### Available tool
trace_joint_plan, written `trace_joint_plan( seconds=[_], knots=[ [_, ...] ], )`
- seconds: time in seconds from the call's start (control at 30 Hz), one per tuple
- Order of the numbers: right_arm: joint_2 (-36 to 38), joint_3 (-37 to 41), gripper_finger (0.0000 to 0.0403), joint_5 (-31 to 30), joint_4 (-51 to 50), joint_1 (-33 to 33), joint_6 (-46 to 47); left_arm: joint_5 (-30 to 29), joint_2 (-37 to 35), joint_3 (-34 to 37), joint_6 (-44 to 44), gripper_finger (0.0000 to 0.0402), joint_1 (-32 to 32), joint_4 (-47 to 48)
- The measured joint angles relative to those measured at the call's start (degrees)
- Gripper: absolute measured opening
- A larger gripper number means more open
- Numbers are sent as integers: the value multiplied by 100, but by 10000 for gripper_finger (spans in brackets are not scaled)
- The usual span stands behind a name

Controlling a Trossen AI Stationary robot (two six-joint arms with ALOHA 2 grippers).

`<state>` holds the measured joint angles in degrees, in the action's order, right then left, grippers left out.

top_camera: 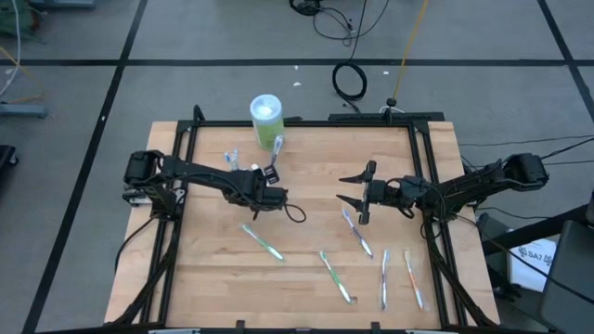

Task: Pick & Place toothbrushing station
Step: Put the mouthwash into the transparent organizer, then put the top purple toothbrush into the transparent organizer

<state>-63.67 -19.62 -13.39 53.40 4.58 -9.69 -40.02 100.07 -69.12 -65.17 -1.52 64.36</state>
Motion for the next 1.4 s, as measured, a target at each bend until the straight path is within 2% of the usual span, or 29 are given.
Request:
trace_joint_plan(
  seconds=[0.3,0.43,0.6,0.83,0.97,1.07,1.17,1.23,1.4],
  knots=[
    [-1,0,212,0,-17,-1,0,98,110,-2,-176,188,-2,-211],
    [-1,0,212,0,-26,-1,0,90,123,-10,423,211,-45,-373],
    [-1,0,212,0,-28,1,-1,646,121,-345,1244,212,-118,-420],
    [-1,0,212,0,-28,1,43,272,121,-1148,1521,194,-233,53],
    [-1,0,212,0,-16,-1,153,376,101,-1776,2595,191,-236,741],
    [-1,0,212,0,-13,-1,151,857,-72,-2153,3999,191,-235,1090],
    [1,0,212,-8,-6,0,151,1503,-522,-2227,5320,191,-170,1072],
    [1,0,212,-31,-7,0,149,1718,-847,-2219,5727,191,-147,1069],
    [1,0,212,-44,-13,-9,151,1664,-1742,-2214,6195,191,-150,945]
  ],
)
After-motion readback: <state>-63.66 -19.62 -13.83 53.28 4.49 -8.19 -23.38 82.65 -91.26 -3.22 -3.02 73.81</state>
